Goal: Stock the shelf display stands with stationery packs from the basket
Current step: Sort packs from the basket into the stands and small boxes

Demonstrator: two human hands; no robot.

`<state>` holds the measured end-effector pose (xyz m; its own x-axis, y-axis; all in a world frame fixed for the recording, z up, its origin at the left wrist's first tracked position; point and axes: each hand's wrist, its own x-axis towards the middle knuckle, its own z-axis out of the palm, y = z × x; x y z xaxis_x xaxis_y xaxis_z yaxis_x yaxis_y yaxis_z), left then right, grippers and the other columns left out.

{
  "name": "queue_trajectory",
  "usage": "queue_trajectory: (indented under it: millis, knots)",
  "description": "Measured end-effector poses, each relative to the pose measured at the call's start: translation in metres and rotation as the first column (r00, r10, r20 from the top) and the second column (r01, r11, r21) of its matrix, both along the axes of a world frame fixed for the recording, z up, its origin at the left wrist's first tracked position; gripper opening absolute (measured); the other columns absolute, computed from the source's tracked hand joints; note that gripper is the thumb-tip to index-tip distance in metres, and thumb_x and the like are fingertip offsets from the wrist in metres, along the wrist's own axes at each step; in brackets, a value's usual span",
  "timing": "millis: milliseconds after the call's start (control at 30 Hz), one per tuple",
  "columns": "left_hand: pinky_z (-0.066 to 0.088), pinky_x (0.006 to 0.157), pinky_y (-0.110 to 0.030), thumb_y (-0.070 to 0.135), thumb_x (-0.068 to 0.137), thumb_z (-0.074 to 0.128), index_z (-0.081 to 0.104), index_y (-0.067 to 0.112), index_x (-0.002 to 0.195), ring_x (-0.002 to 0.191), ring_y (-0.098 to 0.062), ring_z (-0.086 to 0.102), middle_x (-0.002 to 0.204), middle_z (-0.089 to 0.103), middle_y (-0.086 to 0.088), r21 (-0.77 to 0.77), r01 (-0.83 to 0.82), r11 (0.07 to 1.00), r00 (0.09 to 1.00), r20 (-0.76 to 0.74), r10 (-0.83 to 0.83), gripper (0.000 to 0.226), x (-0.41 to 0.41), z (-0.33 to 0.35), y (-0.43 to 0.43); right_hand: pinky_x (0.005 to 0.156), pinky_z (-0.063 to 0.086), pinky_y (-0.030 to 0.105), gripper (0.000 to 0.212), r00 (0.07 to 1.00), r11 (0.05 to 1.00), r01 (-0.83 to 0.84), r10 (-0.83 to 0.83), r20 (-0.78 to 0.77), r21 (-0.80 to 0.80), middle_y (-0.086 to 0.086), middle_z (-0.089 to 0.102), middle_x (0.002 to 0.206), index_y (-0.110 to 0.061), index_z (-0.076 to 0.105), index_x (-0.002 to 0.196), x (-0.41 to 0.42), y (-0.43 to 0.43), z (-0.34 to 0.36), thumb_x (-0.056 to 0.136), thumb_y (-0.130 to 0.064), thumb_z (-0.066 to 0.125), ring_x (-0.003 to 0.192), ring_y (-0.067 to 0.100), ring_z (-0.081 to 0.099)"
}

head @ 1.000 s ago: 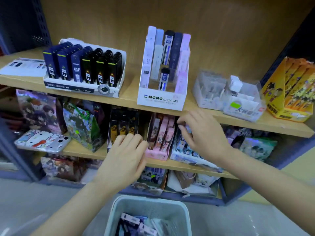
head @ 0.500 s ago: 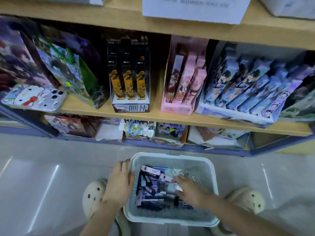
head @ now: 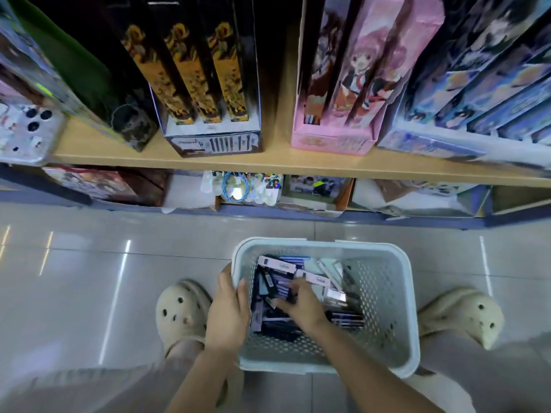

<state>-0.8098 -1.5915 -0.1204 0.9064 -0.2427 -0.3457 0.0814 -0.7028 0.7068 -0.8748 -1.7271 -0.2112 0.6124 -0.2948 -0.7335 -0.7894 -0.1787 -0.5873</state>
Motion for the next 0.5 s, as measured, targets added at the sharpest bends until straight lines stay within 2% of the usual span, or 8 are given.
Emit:
queue_trajectory:
  millis: [67, 167, 267, 367, 433, 500]
  knots:
    - [0.044, 0.072, -0.033, 0.03, 0.099, 0.034, 0.038, 0.014, 0.131, 0.088, -0.02, 0.056, 0.104, 0.054, 0.001, 0.005, -0.008, 1.0, 1.0, 0.015, 0.008, 0.036, -0.001, 0.0, 0.0, 0.093, 0.047, 0.033, 0.042, 0.999, 0.999, -0.045, 0.045, 0.001, -0.025, 0.006, 0.056, 0.119, -0.02, 0.052, 0.107, 0.006, 0.002, 0.0, 0.076, -0.031, 0.078, 0.106, 0.021, 0.057]
    - [0.044, 0.071, -0.034, 0.031, 0.099, 0.033, 0.038, 0.015, 0.131, 0.084, -0.018, 0.055, 0.102, 0.054, 0.003, 0.008, -0.022, 1.0, 0.999, 0.026, 0.022, 0.036, -0.001, 0.0, -0.001, 0.101, 0.041, 0.031, 0.054, 0.983, 0.982, -0.182, 0.182, -0.012, -0.058, 0.004, 0.055, 0.129, -0.013, 0.056, 0.126, 0.015, 0.004, 0.0, 0.079, -0.031, 0.075, 0.119, 0.022, 0.052]
    - [0.049, 0.073, -0.04, 0.034, 0.099, 0.032, 0.039, 0.017, 0.13, 0.083, -0.021, 0.057, 0.092, 0.053, 0.01, 0.022, -0.02, 1.0, 0.999, 0.043, 0.019, 0.036, -0.001, 0.001, -0.001, 0.104, 0.04, 0.031, 0.058, 0.983, 0.983, -0.184, 0.184, -0.01, -0.017, 0.005, 0.056, 0.133, -0.008, 0.054, 0.132, 0.02, 0.004, 0.002, 0.081, -0.027, 0.074, 0.12, 0.021, 0.054]
    - [0.049, 0.073, -0.041, 0.032, 0.099, 0.032, 0.039, 0.016, 0.13, 0.079, -0.02, 0.056, 0.085, 0.05, 0.017, 0.016, -0.02, 1.0, 0.999, 0.042, 0.019, 0.035, -0.002, 0.003, -0.002, 0.095, 0.044, 0.023, 0.046, 0.985, 0.985, -0.172, 0.172, 0.007, 0.016, 0.007, 0.063, 0.125, -0.006, 0.059, 0.126, 0.019, -0.003, 0.009, 0.085, -0.022, 0.071, 0.11, 0.019, 0.059]
    - [0.049, 0.073, -0.04, 0.033, 0.099, 0.032, 0.039, 0.017, 0.131, 0.079, -0.019, 0.055, 0.089, 0.052, 0.012, 0.01, -0.016, 1.0, 0.999, 0.046, 0.015, 0.036, -0.001, 0.006, -0.002, 0.086, 0.041, 0.015, 0.038, 0.986, 0.986, -0.165, 0.164, 0.042, 0.025, 0.005, 0.064, 0.12, -0.004, 0.062, 0.122, 0.015, -0.011, 0.016, 0.086, -0.017, 0.068, 0.107, 0.015, 0.059]
    - [0.05, 0.074, -0.04, 0.034, 0.099, 0.031, 0.038, 0.017, 0.132, 0.081, -0.019, 0.056, 0.094, 0.054, 0.008, 0.009, -0.016, 1.0, 0.999, 0.042, 0.015, 0.037, -0.001, 0.006, -0.002, 0.085, 0.037, 0.012, 0.037, 0.983, 0.985, -0.173, 0.172, 0.07, 0.008, 0.006, 0.063, 0.12, -0.003, 0.061, 0.122, 0.01, -0.021, 0.023, 0.088, -0.016, 0.067, 0.109, 0.016, 0.057]
